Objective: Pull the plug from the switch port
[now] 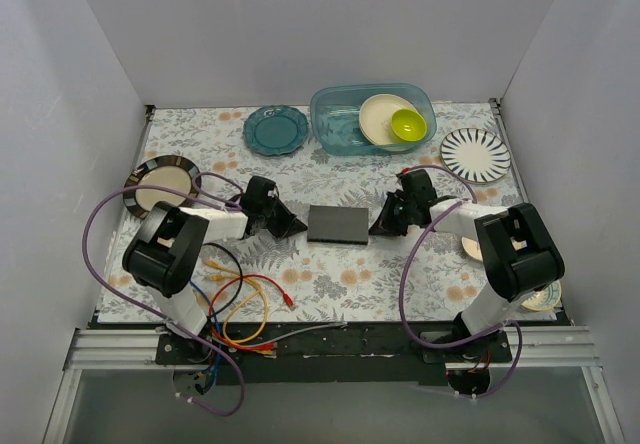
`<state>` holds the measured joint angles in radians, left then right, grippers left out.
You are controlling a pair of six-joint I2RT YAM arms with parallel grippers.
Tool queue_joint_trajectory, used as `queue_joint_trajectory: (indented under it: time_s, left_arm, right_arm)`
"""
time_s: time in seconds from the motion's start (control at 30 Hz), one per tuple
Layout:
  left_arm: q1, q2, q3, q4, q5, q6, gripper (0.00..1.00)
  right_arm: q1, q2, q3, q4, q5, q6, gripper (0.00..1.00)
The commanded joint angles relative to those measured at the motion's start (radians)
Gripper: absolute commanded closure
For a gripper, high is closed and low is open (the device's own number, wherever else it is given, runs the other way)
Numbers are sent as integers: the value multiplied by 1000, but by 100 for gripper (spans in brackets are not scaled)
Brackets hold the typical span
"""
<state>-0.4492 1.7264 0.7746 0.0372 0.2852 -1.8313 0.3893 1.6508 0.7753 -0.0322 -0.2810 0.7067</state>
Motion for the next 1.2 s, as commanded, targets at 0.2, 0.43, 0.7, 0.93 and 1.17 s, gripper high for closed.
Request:
queue_joint_trajectory:
  time_s: [0.2,0.43,0.7,0.93,1.17]
  left_arm:
    - [-86,-126,-153,63,127,-28,98]
    - [-86,-160,-166,35,91,-33,95]
    - [-86,-131,-118,-14,63,-20,89]
    - [-85,-148,-110,-68,39,-10,80]
    - [-51,-241,-74,-227,-61,30,61]
  right_arm:
    - [19,-26,-82,-5,17,-29,99]
    - [20,-75,-154,12,3,-15,99]
    - [39,-129,-188,8,-9,-13,99]
    - [37,-155,-194,-18,-6,-30,99]
    - [19,-244,-159,-104,81,-48,99]
